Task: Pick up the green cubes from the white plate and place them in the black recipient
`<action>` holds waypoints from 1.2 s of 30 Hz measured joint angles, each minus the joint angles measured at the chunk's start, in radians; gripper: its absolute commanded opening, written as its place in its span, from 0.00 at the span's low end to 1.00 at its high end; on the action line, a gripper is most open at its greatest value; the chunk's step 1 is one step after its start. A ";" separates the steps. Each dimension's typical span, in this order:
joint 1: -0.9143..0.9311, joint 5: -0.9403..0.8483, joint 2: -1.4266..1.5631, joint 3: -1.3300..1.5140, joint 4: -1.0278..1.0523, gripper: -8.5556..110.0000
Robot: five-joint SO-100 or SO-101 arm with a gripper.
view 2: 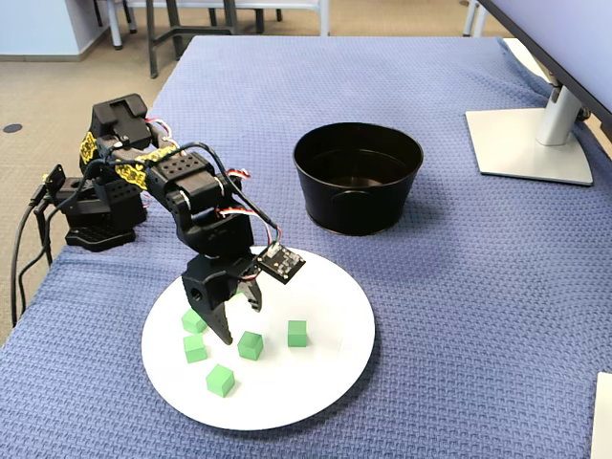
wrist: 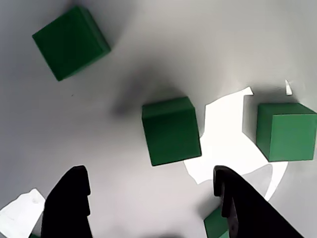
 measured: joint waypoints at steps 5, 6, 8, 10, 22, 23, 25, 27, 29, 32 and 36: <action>0.000 0.000 -0.017 -0.032 0.000 0.30; 0.000 0.000 -0.021 -0.038 0.000 0.31; 0.000 0.000 -0.035 -0.054 0.000 0.31; 0.000 0.000 -0.046 -0.074 0.000 0.31; 0.000 -0.009 -0.126 -0.133 -0.012 0.29; 0.000 -0.009 -0.127 -0.133 -0.012 0.28; 0.000 -0.009 -0.130 -0.138 -0.012 0.28; 0.000 -0.009 -0.138 -0.149 -0.014 0.28; 0.000 -0.009 -0.149 -0.160 -0.012 0.27; 0.000 -0.009 -0.160 -0.175 -0.012 0.27; 0.000 -0.009 -0.176 -0.176 -0.012 0.22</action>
